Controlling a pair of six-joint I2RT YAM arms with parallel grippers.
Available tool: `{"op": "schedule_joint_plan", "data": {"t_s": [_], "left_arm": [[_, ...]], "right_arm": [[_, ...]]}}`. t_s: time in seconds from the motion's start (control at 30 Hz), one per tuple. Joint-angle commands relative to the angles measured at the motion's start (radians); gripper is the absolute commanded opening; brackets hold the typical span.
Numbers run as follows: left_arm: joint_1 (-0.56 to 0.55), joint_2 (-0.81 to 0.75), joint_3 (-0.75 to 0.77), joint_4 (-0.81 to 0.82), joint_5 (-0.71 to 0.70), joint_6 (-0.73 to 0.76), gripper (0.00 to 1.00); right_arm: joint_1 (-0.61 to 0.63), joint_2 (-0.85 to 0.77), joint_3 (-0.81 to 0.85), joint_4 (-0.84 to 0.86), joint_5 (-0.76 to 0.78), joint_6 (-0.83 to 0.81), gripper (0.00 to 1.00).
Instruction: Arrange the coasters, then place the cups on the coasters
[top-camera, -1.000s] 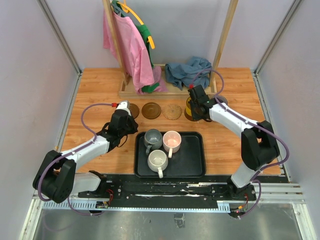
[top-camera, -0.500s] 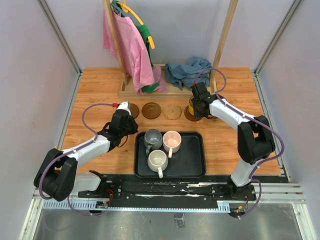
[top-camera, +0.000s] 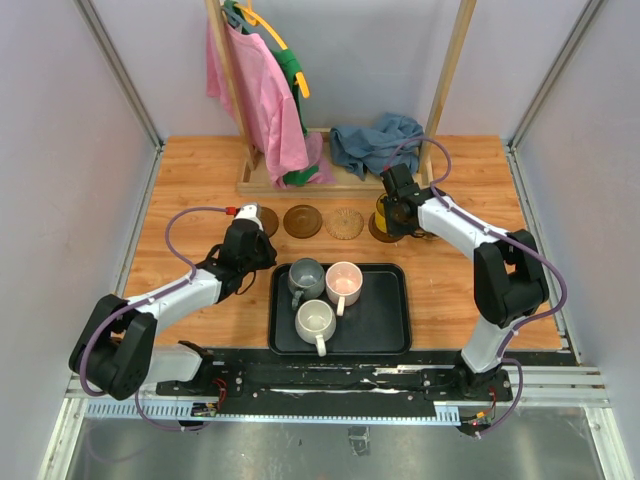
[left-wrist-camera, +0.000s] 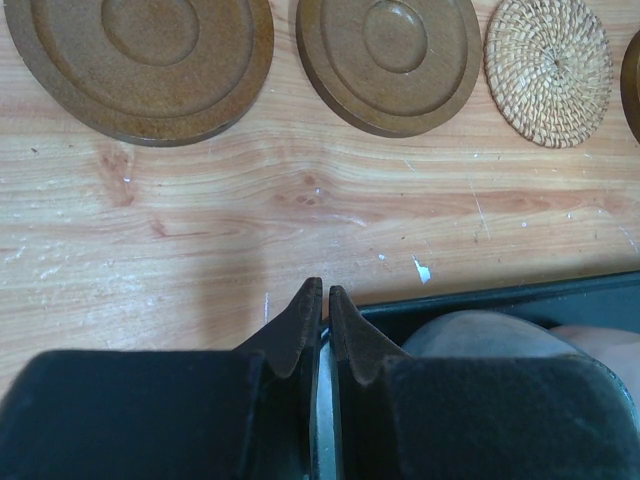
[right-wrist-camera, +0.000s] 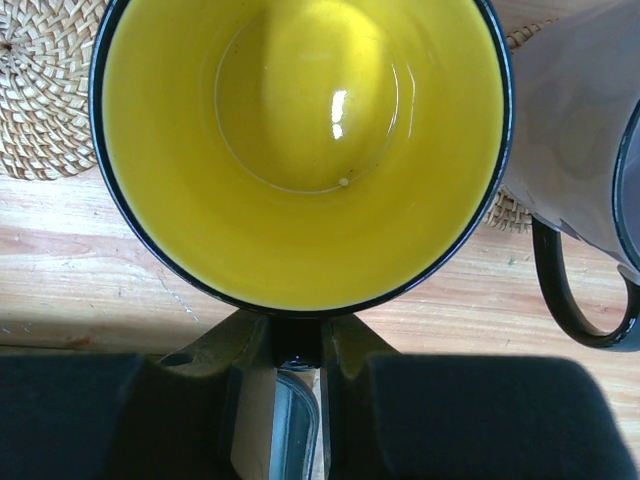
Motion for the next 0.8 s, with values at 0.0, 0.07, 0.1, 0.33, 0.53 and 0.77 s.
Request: {"op": "schedule_joint_plan", "data": {"t_s": [0.0,0.07,0.1,0.33,0.53,0.77], "left_arm": [[-0.007,0.006,0.026,0.01,0.003,0.013,0.11],[-0.007,0.007,0.025,0.01,0.003,0.012,0.11],[-0.007,0.007,0.023,0.011,0.003,0.013,0.11],[-0.007,0.004,0.016,0.01,0.003,0.012,0.11],[-0.007,0.005,0.015,0.014,0.004,0.011,0.11],[-0.008,0.009,0.015,0.015,0.009,0.012,0.11]], "right_arm": [[-0.012,-0.001,0.047,0.011,-0.012,0.031,0.01],[-0.012,0.004,0.047,0.008,-0.017,0.039,0.01],[-0.012,0.006,0.048,0.006,-0.017,0.042,0.01],[-0.012,0.016,0.055,-0.005,-0.014,0.054,0.01],[-0.012,0.026,0.053,-0.002,-0.011,0.056,0.01],[-0.012,0.046,0.06,-0.001,-0.014,0.063,0.06]]}}
